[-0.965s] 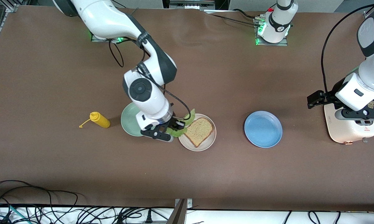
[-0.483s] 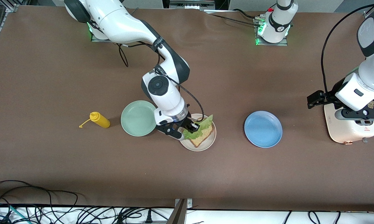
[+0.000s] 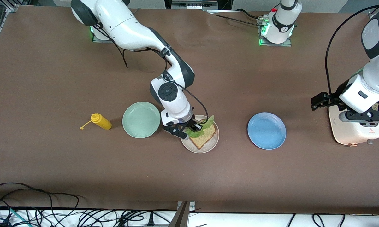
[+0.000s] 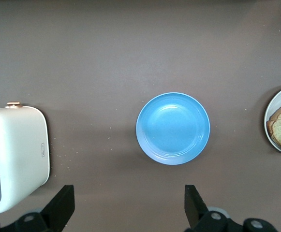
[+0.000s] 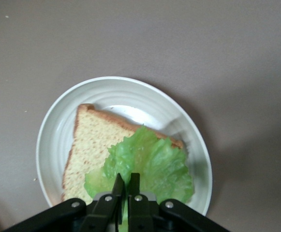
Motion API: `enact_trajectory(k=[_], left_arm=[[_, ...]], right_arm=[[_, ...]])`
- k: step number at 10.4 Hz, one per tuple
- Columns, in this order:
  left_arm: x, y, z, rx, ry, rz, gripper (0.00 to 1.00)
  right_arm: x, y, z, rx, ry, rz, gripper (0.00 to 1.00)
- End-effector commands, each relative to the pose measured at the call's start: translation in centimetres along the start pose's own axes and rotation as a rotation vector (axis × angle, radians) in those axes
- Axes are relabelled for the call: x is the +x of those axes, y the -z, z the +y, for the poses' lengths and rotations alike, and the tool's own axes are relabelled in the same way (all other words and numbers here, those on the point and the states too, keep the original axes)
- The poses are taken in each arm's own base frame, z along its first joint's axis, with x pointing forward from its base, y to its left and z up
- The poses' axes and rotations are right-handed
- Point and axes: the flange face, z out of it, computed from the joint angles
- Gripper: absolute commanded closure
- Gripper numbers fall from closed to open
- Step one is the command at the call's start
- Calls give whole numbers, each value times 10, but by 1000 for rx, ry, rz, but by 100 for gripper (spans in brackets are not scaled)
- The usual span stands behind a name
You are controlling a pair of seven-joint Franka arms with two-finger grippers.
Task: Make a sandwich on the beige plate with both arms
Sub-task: 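Lower the lettuce onto the bread and open the right gripper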
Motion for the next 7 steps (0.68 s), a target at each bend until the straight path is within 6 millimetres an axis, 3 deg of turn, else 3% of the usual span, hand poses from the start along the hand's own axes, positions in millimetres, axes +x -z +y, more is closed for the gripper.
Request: enact_trajectory(k=[1, 5, 7], left_arm=[[5, 6, -2, 31, -21, 18, 0], [6, 4, -2, 32, -20, 15, 0], [6, 4, -3, 30, -18, 15, 0]], right_arm=[[-3, 7, 3, 7, 1, 13, 100], [-4, 10, -1, 34, -21, 15, 100], [6, 19, -4, 79, -62, 15, 100]])
